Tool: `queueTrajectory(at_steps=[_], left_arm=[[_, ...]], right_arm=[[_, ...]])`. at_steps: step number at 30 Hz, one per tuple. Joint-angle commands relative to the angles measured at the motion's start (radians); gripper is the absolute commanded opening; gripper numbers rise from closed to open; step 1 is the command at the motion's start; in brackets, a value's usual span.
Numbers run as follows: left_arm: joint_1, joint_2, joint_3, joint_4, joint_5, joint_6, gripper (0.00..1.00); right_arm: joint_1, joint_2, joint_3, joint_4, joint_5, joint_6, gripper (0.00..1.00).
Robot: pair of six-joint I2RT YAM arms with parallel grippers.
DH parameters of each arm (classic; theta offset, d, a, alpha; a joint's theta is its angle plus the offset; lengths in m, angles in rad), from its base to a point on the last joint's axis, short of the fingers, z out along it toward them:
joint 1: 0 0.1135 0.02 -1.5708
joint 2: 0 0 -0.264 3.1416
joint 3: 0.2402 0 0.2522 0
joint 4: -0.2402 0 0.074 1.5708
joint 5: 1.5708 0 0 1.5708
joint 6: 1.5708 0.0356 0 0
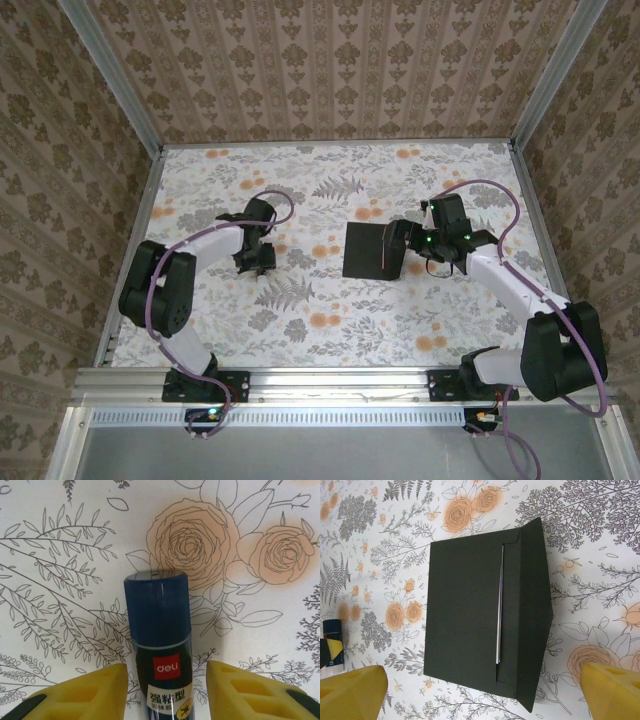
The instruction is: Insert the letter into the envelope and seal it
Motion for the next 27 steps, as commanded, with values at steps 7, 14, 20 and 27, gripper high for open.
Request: queueTrajectory(at_steps=[7, 14, 20, 27], left_arm=[[-0.002, 0.034, 0.012, 0.001, -0.011, -0.006, 0.42], [-0.002, 0.036, 0.016, 0.003, -0.011, -0.006, 0.38], [-0.003, 0.040, 0.017, 0.004, -0.011, -0.004, 0.36], [-0.003, 0.044, 0.023, 0.002, -0.015, 0.002, 0.36]], right_arm=[[-0.006, -0.022, -0.011, -0.017, 0.001, 0.014, 1.00], [-0.008, -0.025, -0.012, -0.019, 0.002, 0.013, 1.00], [-0.007, -0.026, -0.014, -0.018, 0.002, 0.013, 1.00], [-0.008, -0.026, -0.014, -0.020, 0.002, 0.011, 1.00]])
